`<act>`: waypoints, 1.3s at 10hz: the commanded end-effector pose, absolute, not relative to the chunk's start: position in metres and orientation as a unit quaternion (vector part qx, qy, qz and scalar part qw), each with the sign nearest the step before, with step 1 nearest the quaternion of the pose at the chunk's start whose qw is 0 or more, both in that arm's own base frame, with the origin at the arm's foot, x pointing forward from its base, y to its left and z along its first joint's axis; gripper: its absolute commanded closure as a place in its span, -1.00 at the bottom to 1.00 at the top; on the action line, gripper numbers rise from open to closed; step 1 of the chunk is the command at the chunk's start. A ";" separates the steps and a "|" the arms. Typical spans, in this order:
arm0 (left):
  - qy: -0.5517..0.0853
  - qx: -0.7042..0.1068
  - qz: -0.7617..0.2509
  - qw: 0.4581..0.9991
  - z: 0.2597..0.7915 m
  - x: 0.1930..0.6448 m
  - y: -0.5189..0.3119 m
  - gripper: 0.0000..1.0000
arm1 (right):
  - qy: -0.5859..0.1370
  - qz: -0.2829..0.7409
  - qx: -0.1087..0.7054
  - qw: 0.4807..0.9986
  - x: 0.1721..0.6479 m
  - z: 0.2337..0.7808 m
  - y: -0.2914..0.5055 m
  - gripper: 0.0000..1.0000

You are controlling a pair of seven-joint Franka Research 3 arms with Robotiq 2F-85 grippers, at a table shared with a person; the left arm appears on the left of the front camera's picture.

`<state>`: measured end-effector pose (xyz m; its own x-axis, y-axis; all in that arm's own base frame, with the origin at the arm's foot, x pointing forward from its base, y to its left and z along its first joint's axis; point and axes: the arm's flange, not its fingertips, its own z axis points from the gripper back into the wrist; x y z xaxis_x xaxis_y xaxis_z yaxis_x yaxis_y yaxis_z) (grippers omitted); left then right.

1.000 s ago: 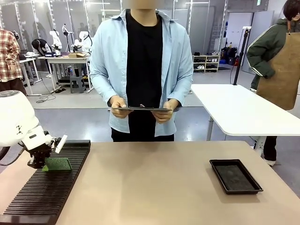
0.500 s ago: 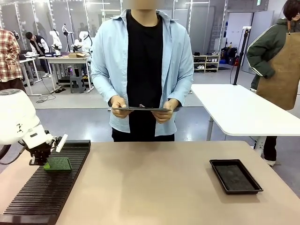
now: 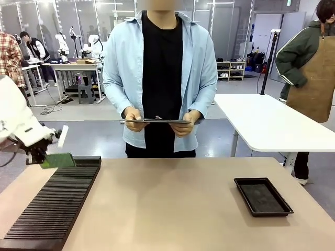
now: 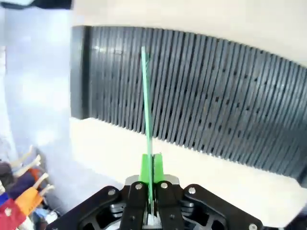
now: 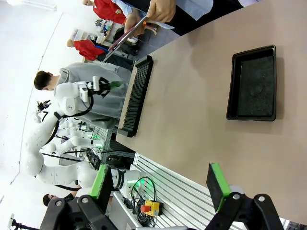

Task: Inspect the PCB.
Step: Pick up the Blank PCB and present it to the human.

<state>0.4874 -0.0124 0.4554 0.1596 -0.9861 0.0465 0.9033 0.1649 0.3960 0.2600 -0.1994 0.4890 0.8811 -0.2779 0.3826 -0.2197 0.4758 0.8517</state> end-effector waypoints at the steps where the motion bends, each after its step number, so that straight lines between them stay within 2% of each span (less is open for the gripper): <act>1: -0.192 0.081 -0.557 0.804 0.475 0.461 -0.011 1.00 | -0.252 -0.010 0.514 0.820 0.260 0.489 -0.200 -1.00; 2: -0.182 0.009 -0.517 0.837 0.481 0.464 -0.009 1.00 | -0.252 -0.010 0.514 0.820 0.260 0.489 -0.200 -1.00; 3: -0.200 -0.085 -0.474 0.853 0.483 0.472 -0.004 1.00 | -0.252 -0.010 0.514 0.820 0.260 0.489 -0.200 -1.00; 4: -0.203 -0.184 -0.424 0.863 0.477 0.484 0.003 1.00 | -0.252 -0.010 0.514 0.820 0.260 0.489 -0.200 -1.00; 6: -0.197 -0.310 -0.350 0.862 0.453 0.505 0.004 1.00 | -0.252 -0.010 0.514 0.820 0.260 0.489 -0.200 -1.00; 9: -0.179 -0.367 -0.322 0.854 0.422 0.514 -0.013 1.00 | -0.252 -0.010 0.514 0.820 0.260 0.489 -0.200 -1.00; 10: -0.182 -0.336 -0.347 0.857 0.428 0.500 -0.006 1.00 | -0.252 -0.010 0.514 0.820 0.260 0.489 -0.200 -1.00; 13: -0.182 -0.336 -0.347 0.857 0.428 0.500 -0.006 1.00 | -0.252 -0.010 0.514 0.820 0.260 0.489 -0.200 -1.00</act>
